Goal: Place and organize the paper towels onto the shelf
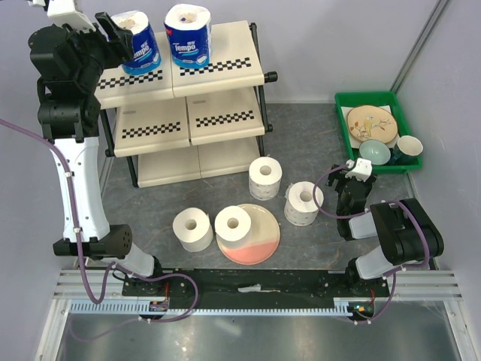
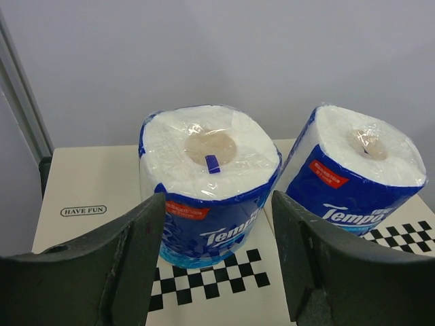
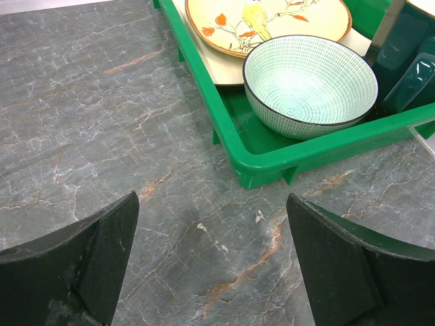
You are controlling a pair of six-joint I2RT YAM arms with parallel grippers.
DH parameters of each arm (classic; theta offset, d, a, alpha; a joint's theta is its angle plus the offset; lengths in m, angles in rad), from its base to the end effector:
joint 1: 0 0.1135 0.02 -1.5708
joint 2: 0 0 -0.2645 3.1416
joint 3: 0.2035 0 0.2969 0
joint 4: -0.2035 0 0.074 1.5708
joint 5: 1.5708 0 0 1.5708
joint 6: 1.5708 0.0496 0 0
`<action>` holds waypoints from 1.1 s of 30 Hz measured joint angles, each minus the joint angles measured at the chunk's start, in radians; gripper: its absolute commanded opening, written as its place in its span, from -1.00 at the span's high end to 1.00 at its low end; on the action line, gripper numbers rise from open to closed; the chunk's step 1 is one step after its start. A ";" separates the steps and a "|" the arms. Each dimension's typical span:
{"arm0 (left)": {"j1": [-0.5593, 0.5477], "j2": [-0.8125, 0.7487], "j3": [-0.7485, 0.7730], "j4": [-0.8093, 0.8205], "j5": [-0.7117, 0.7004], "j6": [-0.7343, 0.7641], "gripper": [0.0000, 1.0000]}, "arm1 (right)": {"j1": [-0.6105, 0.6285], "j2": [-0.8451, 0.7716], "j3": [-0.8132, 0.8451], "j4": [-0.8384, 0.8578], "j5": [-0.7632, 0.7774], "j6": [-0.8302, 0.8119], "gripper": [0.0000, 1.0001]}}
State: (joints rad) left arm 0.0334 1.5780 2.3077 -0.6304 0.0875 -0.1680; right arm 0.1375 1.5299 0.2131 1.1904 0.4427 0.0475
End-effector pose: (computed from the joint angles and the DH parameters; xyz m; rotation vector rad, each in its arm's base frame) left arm 0.3214 0.0064 0.6288 -0.0772 1.4722 -0.1737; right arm 0.2587 0.0143 0.0964 0.2538 1.6713 -0.2366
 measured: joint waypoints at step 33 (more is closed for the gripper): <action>0.006 -0.285 -0.343 0.132 -0.019 -0.026 -0.47 | 0.078 -0.359 0.969 -0.950 -0.113 0.196 -0.96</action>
State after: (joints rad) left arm 0.0399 1.2926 1.9648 -0.4980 0.0689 -0.1936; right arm 0.2153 1.1713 1.1820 0.2401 0.3298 0.2432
